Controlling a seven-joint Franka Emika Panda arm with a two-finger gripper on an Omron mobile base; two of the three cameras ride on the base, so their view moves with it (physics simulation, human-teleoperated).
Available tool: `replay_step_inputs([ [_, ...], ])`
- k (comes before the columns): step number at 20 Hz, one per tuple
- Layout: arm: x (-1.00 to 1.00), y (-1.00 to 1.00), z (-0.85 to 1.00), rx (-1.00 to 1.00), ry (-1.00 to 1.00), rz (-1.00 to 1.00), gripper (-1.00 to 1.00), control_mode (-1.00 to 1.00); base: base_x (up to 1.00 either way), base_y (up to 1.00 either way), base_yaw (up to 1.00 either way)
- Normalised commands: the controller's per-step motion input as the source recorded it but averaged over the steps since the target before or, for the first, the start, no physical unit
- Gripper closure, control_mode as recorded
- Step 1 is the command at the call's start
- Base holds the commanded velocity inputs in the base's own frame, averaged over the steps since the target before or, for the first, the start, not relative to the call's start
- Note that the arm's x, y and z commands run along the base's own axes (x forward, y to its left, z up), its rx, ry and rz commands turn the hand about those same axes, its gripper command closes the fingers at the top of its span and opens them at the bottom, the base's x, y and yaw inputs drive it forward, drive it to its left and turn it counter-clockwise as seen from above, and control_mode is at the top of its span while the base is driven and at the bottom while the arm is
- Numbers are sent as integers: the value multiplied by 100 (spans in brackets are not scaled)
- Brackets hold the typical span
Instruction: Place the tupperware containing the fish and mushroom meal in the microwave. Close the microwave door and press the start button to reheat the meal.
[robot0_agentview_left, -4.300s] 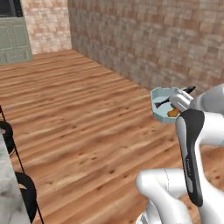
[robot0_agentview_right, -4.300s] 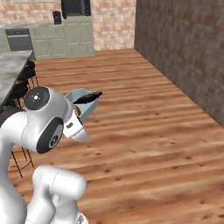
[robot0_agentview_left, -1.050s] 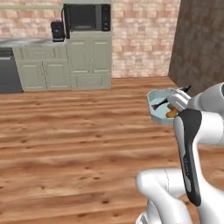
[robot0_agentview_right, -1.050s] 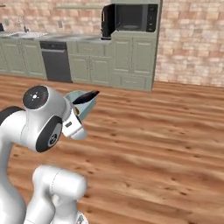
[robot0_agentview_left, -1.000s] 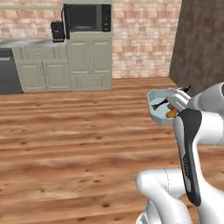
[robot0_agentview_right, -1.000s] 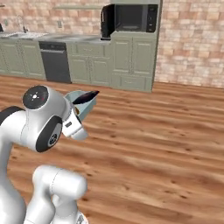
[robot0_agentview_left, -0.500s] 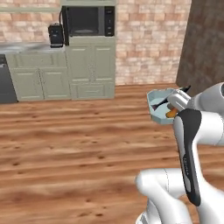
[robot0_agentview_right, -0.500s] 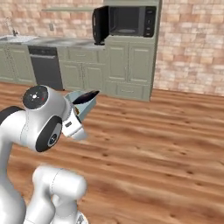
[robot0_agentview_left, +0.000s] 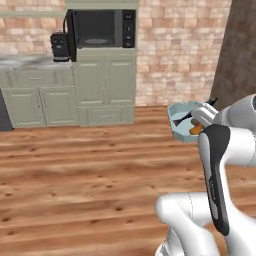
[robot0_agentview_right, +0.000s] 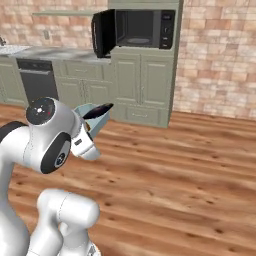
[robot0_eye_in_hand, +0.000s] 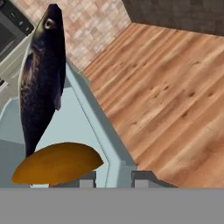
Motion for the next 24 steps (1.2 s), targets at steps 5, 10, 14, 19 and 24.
replay_step_inputs([
  [5, 0, 0, 0, 0, 0, 0, 100, 100, 100, 0, 0],
  [10, 0, 0, 0, 0, 0, 0, 100, 100, 100, 0, 3],
  [14, 0, 0, 0, 0, 0, 0, 100, 100, 100, 0, 8],
  [19, 0, 0, 0, 0, 0, 0, 100, 100, 100, 5, 12],
  [24, 0, 0, 0, 0, 0, 0, 100, 100, 100, 8, 15],
])
